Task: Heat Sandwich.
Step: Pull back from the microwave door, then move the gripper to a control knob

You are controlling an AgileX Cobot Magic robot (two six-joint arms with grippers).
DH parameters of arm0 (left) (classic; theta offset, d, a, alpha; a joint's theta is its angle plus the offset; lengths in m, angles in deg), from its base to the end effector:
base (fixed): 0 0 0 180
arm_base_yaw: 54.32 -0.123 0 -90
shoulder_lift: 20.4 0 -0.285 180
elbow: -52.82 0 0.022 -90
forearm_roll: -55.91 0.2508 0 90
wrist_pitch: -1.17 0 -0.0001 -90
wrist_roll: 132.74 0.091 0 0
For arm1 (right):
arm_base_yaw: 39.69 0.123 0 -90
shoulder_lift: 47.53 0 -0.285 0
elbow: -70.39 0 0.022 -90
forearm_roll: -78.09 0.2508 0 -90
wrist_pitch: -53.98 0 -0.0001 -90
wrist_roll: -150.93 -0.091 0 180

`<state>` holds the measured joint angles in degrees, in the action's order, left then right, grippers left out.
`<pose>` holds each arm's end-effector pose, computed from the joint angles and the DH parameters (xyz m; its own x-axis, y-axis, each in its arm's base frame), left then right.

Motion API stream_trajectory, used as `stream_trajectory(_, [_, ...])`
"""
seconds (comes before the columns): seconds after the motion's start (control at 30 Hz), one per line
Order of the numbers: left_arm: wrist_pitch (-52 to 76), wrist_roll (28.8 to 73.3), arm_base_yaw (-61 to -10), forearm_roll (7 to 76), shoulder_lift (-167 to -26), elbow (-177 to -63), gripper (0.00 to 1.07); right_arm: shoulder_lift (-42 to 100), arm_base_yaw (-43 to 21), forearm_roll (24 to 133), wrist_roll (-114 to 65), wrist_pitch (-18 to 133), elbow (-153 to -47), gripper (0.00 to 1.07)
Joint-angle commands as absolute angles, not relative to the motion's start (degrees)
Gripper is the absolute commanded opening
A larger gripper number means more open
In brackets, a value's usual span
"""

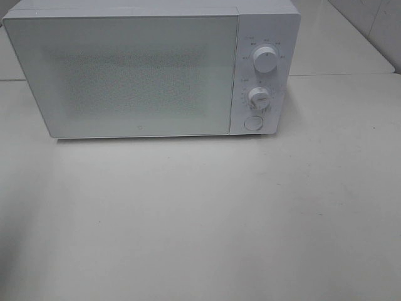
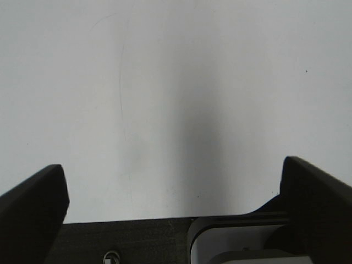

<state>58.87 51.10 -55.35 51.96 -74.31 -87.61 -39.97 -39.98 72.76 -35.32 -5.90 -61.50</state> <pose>0.1277 -0.0030 0.2804 -0.8748 0.0144 -0.4843 0.0366 0.9987 -0.0364 -0.0060 -0.0073 0.2810 -0.4239 0.0642 -0.9034 0.1042 0.9943 0.0218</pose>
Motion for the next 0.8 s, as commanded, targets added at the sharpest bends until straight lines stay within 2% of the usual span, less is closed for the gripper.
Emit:
stream_trajectory(0.03, [59.27, 49.78, -55.58, 52.30, -68.46, -84.46, 1.03, -41.52, -40.44, 72.65, -34.86, -5.44, -61.44, 0.76])
stream_trajectory(0.3, [59.90, 49.32, -55.58, 52.81, -53.39, -79.30, 1.03, -41.52, -40.44, 72.65, -34.86, -5.44, -61.44, 0.76])
stream_trajectory(0.37, [60.19, 47.94, -55.58, 52.87, -48.98, -78.15, 1.03, -41.52, -40.44, 72.65, -34.86, -5.44, -61.44, 0.76])
stream_trajectory(0.57, [60.19, 48.46, -55.58, 53.27, -35.52, -78.33, 1.03, -41.52, -40.44, 72.65, -34.86, -5.44, -61.44, 0.76])
stream_trajectory(0.8, [60.19, 48.57, -55.58, 53.27, -27.38, -78.33, 1.03, -41.52, -40.44, 72.65, -34.86, -5.44, -61.44, 0.76])
